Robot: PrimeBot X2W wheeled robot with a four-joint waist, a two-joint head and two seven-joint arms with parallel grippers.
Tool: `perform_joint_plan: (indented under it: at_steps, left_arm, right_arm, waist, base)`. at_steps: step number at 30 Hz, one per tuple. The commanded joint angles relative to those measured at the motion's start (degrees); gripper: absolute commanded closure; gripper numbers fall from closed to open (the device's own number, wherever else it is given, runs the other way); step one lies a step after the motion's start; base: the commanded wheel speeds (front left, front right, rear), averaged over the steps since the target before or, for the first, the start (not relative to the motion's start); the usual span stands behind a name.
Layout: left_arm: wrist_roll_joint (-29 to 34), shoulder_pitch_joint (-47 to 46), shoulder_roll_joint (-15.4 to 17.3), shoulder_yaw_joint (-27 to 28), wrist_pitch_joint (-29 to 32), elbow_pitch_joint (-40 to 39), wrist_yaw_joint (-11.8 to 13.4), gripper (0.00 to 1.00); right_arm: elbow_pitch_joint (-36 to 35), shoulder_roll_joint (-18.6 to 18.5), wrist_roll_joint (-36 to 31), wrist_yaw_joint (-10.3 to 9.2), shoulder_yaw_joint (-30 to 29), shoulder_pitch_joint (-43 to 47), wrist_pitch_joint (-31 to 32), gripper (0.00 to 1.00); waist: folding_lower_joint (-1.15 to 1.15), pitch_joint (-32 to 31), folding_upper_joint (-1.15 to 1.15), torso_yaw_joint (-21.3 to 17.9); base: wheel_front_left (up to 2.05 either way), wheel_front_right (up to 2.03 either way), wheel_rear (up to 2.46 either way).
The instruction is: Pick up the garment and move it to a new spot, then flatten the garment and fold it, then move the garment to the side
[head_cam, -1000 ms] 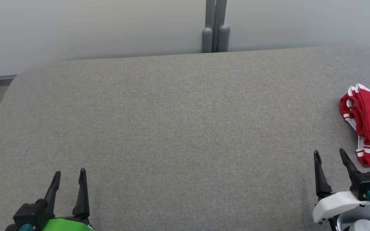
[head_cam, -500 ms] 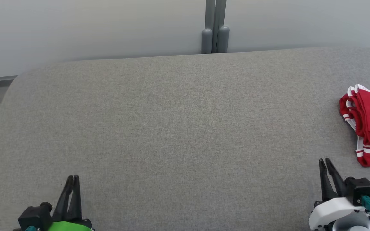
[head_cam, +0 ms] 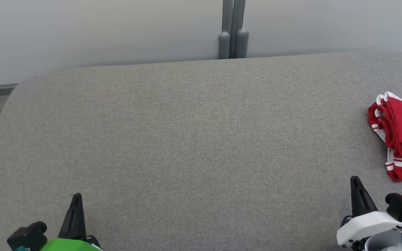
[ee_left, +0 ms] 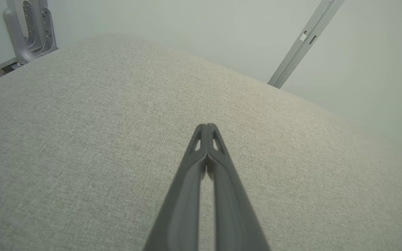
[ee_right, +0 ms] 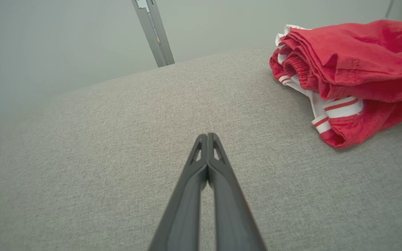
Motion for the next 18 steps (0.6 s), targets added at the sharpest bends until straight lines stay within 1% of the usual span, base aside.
perform_joint_plan:
  at_steps: [1,12,14,15,18]
  left_arm:
    - [-2.6,-1.7,0.2,0.5,0.7,-0.7,0.0,1.00]
    - [-12.1,-3.1,-0.3,1.4,3.3,-0.7,0.0,1.00]
    - [-12.9,-3.2,-0.3,1.4,3.5,-0.7,0.0,1.00]
    - [-14.5,-3.5,-0.4,1.6,4.0,-0.7,0.0,1.00]
    - [-16.8,-3.8,-0.5,1.8,4.6,-0.7,-0.1,1.00]
  right_arm:
    - [-1.2,-0.3,3.4,-0.01,0.1,-1.3,0.6,1.00]
    - [-1.8,-0.4,15.4,-0.02,0.6,-2.0,3.0,1.00]
    - [-1.8,-0.4,16.4,-0.02,0.7,-2.1,3.2,1.00]
    - [-1.9,-0.4,18.4,-0.02,0.7,-2.2,3.7,1.00]
    - [-1.9,-0.4,21.3,-0.02,0.8,-2.4,4.3,1.00]
  waist:
    - [0.00,0.0,0.00,0.0]
    - [0.00,-0.2,0.00,-0.1]
    - [0.00,-0.2,0.00,-0.1]
    - [0.00,-0.3,0.00,-0.2]
    - [0.00,-0.3,0.00,-0.2]
  base:
    - [0.00,0.00,0.00]
    - [0.00,0.00,0.00]
    - [0.00,0.00,0.00]
    - [0.00,0.00,0.00]
    - [0.00,0.00,0.00]
